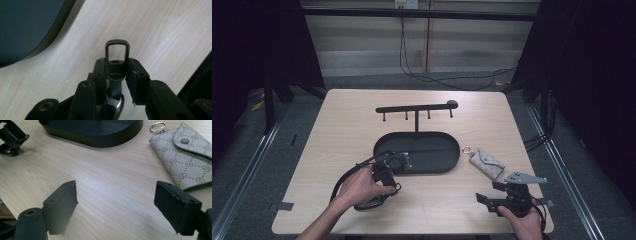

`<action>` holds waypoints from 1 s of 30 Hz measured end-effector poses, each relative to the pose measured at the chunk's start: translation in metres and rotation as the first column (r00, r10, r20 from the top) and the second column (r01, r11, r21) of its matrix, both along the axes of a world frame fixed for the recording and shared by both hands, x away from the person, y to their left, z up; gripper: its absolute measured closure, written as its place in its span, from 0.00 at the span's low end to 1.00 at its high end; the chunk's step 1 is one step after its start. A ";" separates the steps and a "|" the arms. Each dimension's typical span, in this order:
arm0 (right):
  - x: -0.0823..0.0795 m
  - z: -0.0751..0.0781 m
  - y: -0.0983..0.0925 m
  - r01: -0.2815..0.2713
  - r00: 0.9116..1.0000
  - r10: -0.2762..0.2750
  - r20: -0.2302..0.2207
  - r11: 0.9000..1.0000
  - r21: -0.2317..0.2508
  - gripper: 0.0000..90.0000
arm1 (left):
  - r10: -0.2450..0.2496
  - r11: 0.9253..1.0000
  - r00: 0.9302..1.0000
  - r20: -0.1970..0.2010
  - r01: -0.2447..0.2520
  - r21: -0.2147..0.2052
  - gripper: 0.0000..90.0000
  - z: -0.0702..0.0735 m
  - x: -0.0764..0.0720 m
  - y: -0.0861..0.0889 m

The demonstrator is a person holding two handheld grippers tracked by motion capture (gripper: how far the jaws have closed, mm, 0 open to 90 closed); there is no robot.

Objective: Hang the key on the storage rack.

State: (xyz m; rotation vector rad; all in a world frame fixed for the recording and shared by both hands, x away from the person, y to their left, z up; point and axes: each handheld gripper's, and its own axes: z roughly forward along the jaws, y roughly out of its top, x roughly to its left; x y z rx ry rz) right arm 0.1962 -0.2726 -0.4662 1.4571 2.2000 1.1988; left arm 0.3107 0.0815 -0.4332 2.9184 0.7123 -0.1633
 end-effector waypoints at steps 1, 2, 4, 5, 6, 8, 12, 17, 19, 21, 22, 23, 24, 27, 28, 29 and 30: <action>0.000 0.000 0.000 0.000 1.000 0.000 -0.004 1.000 0.000 0.21 | -0.008 1.000 1.000 0.007 0.008 -0.002 0.78 0.003 0.000 0.001; 0.000 0.000 0.000 0.000 1.000 0.000 -0.004 1.000 0.000 0.21 | -0.005 1.000 1.000 0.009 0.006 -0.017 0.78 0.005 0.001 0.002; 0.000 0.000 0.001 -0.001 1.000 0.001 -0.004 1.000 0.001 0.21 | -0.003 1.000 1.000 0.000 0.003 -0.030 0.78 0.010 0.002 0.004; 0.000 0.000 0.001 -0.001 1.000 0.001 -0.003 1.000 0.001 0.21 | -0.010 1.000 1.000 0.005 0.010 -0.028 0.78 0.013 0.004 0.006; 0.000 0.000 0.000 -0.002 1.000 0.002 -0.003 1.000 0.001 0.21 | 0.003 0.999 1.000 0.011 -0.003 -0.035 0.78 0.016 0.004 0.007; 0.000 0.000 0.000 -0.002 1.000 0.002 -0.003 1.000 0.002 0.21 | 0.032 0.998 0.999 0.014 -0.031 -0.053 0.78 0.020 0.007 0.011; 0.000 0.000 0.000 -0.003 1.000 0.003 -0.003 1.000 0.002 0.21 | 0.040 0.997 0.999 0.014 -0.039 -0.065 0.78 0.026 0.009 0.018; 0.000 0.000 0.001 -0.009 1.000 0.009 -0.004 1.000 0.003 0.21 | 0.032 0.996 0.999 0.035 -0.030 -0.080 0.78 0.027 0.010 0.022; 0.000 0.000 0.001 -0.013 1.000 0.013 -0.001 1.000 -0.002 0.21 | 0.040 0.996 0.999 0.036 -0.037 -0.081 0.78 0.027 0.011 0.024; 0.000 0.000 0.001 -0.013 1.000 0.013 -0.003 1.000 -0.003 0.21 | 0.064 0.994 0.997 0.037 -0.061 -0.089 0.78 0.029 0.013 0.027; 0.000 0.000 0.001 -0.013 1.000 0.013 -0.003 1.000 -0.002 0.21 | 0.071 0.994 0.997 0.037 -0.068 -0.090 0.78 0.030 0.013 0.028; 0.000 0.000 0.001 -0.013 1.000 0.013 -0.003 1.000 -0.002 0.21 | 0.066 0.994 0.997 0.036 -0.063 -0.090 0.78 0.031 0.014 0.029; 0.000 0.000 0.001 -0.013 1.000 0.013 -0.003 1.000 -0.002 0.21 | 0.076 0.993 0.996 0.037 -0.072 -0.094 0.78 0.032 0.014 0.030; 0.000 0.000 0.001 -0.014 1.000 0.014 -0.004 1.000 -0.003 0.21 | 0.052 0.994 0.998 0.030 -0.049 -0.096 0.78 0.036 0.014 0.033; 0.000 0.000 0.001 -0.014 1.000 0.014 -0.004 1.000 -0.003 0.21 | 0.042 0.994 0.999 0.029 -0.039 -0.098 0.78 0.038 0.014 0.034; 0.000 0.000 0.001 -0.014 1.000 0.014 -0.003 1.000 -0.003 0.21 | 0.038 0.995 0.999 0.028 -0.035 -0.094 0.78 0.039 0.013 0.035; 0.000 0.000 0.001 -0.014 1.000 0.014 -0.004 1.000 -0.004 0.21 | 0.039 0.995 0.999 0.034 -0.036 -0.090 0.78 0.040 0.013 0.035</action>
